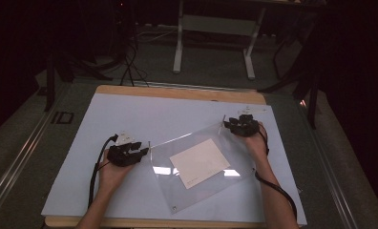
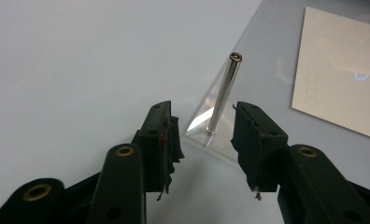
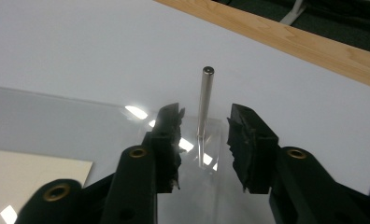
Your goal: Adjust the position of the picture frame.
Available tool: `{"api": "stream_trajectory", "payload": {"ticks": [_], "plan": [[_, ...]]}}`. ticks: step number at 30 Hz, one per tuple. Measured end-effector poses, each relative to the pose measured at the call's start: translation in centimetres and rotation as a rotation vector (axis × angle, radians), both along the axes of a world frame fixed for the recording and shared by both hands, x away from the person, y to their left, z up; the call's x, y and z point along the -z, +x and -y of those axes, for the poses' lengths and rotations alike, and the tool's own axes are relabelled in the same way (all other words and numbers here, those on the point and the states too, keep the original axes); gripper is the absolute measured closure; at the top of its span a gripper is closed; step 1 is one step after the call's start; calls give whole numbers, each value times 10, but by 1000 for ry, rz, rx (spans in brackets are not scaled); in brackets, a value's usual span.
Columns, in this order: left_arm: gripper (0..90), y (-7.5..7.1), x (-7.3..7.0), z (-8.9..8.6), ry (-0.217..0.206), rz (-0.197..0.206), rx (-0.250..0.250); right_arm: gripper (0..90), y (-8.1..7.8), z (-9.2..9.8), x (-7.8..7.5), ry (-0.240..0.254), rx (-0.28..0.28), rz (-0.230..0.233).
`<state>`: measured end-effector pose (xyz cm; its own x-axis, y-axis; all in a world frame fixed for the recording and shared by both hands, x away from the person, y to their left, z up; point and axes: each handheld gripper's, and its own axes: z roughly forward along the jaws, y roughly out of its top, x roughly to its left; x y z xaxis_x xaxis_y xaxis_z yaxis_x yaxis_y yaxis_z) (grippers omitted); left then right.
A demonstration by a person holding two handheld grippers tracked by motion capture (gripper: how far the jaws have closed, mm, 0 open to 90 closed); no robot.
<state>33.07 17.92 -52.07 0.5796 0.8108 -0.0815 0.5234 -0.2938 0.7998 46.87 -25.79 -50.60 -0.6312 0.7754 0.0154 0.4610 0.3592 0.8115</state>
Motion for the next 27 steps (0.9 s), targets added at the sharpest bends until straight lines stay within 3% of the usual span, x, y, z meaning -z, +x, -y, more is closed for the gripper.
{"api": "stream_trajectory", "payload": {"ticks": [10,17,23,27], "plan": [[596,8,4,10,-4,3,23,711,15,-10,7,-9,16,-2],[673,12,7,16,-1,7,24,767,22,-18,13,-17,13,-11],[739,13,10,23,32,5,36,797,27,-25,16,-35,10,-17],[813,15,13,25,31,-6,19,827,28,-26,19,-33,20,-23]]}}
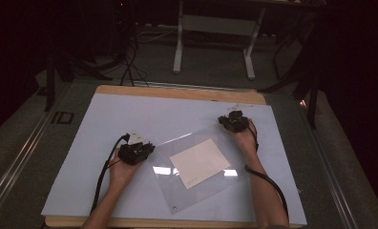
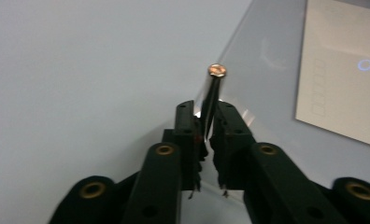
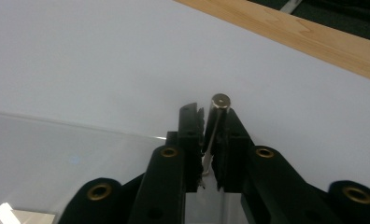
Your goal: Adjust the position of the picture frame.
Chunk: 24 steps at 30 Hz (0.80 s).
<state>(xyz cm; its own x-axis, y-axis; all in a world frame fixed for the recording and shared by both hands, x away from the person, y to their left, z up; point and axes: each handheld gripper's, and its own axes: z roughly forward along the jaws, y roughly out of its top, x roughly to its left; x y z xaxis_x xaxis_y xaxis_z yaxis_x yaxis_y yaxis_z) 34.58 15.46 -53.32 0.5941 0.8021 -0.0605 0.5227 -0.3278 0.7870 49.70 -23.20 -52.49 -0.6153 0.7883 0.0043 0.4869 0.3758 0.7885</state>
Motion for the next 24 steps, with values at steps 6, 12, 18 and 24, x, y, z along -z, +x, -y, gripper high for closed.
{"api": "stream_trajectory", "payload": {"ticks": [6,12,18,24], "plan": [[825,1,1,1,-2,-3,-7,828,0,-1,5,-33,-3,-7],[821,1,5,3,19,-10,-19,832,0,-1,7,-40,-4,-8],[844,2,5,1,-17,-35,-21,845,1,0,6,-29,-8,-22],[842,5,6,-3,-56,-54,-7,852,1,1,6,-19,-14,-22]]}}
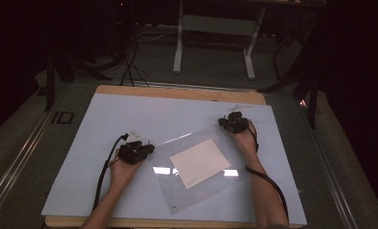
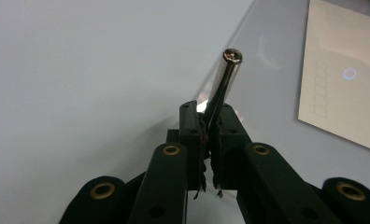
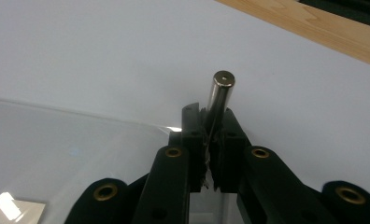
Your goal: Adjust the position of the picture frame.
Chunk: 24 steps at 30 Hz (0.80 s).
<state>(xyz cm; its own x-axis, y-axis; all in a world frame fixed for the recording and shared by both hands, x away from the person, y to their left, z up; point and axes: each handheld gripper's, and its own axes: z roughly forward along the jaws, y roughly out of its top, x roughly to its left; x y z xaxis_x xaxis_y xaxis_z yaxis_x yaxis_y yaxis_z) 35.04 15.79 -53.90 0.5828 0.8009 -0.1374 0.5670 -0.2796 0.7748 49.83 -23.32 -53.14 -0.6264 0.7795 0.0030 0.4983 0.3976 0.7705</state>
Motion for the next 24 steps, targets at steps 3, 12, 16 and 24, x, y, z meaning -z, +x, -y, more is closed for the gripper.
{"api": "stream_trajectory", "payload": {"ticks": [3,12,16,24], "plan": [[841,1,0,-1,-8,-6,1,853,0,0,-1,10,4,-5],[836,0,-7,-4,-23,8,-8,853,-3,1,-10,27,25,-9],[835,-1,-12,-8,-26,24,-21,852,-9,1,-16,35,11,-24],[833,8,-16,-21,-38,24,-63,847,-20,0,-18,52,-7,-66]]}}
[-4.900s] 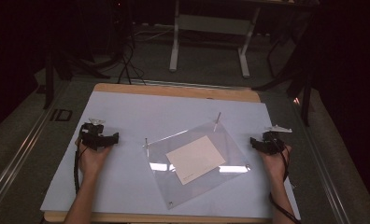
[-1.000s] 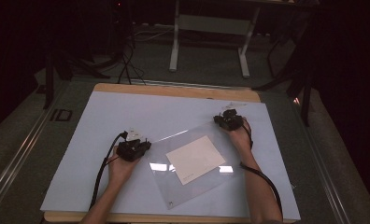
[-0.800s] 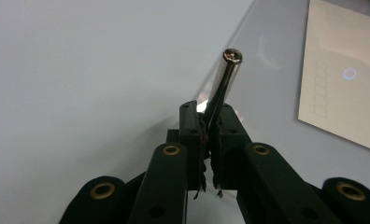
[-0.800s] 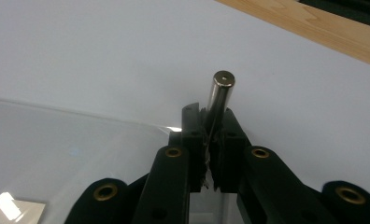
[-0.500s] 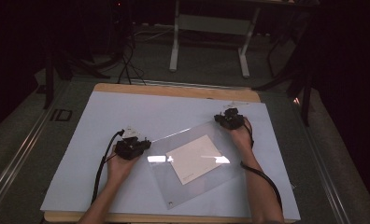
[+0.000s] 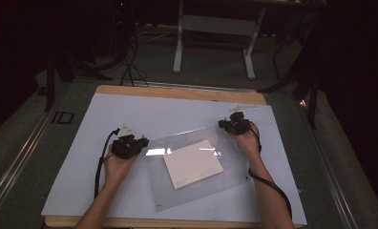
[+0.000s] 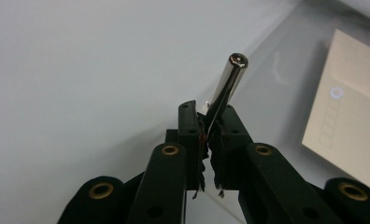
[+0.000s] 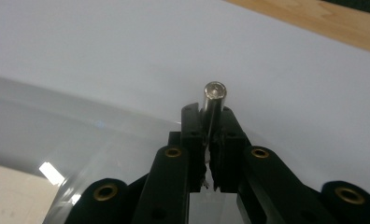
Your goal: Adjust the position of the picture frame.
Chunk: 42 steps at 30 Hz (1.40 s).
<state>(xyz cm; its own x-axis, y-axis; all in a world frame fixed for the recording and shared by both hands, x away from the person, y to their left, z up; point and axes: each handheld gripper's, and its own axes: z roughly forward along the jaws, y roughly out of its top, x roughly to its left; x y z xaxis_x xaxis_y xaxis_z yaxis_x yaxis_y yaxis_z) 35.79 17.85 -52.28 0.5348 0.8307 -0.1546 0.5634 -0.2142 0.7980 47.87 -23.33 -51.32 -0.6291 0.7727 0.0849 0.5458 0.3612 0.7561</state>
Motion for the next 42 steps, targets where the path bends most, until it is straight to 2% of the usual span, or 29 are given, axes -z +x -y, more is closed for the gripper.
{"api": "stream_trajectory", "payload": {"ticks": [4,9,11,12,13,14,15,19,20,21,24,27,33,35,37,42], "plan": [[833,12,-5,-4,8,1,5,845,-4,2,-2,7,0,-14],[834,32,-8,-8,11,-27,9,845,-15,5,-5,2,6,-9],[833,35,-8,-8,9,-31,8,845,-18,6,-4,6,11,-16],[833,42,-9,-9,7,-37,7,844,-20,7,-4,8,15,-18],[832,42,-9,-9,7,-37,7,843,-21,7,-4,14,22,-24],[833,49,-8,-9,4,-49,-3,843,-23,7,-4,14,20,-26],[829,49,-8,-9,4,-49,-3,843,-23,7,-4,14,20,-26],[818,60,-2,-15,-40,-84,-63,839,-31,4,-3,17,13,-38],[818,60,-2,-15,-40,-84,-63,839,-31,4,-3,17,13,-38],[820,63,7,-18,-40,-110,-73,834,-39,-1,-1,-1,-10,-42],[821,60,9,-18,-46,-116,-70,833,-42,-1,0,4,-12,-50],[821,55,6,-13,-25,-98,-48,831,-47,5,3,24,-2,-48],[825,53,10,-6,2,-88,-41,839,-44,8,11,3,27,-52],[826,52,10,-5,6,-80,-40,834,-45,9,14,20,35,-50],[826,52,11,-5,5,-77,-40,834,-45,9,14,23,36,-50],[818,50,16,-7,-36,-67,-50,832,-47,9,16,31,43,-35]]}}
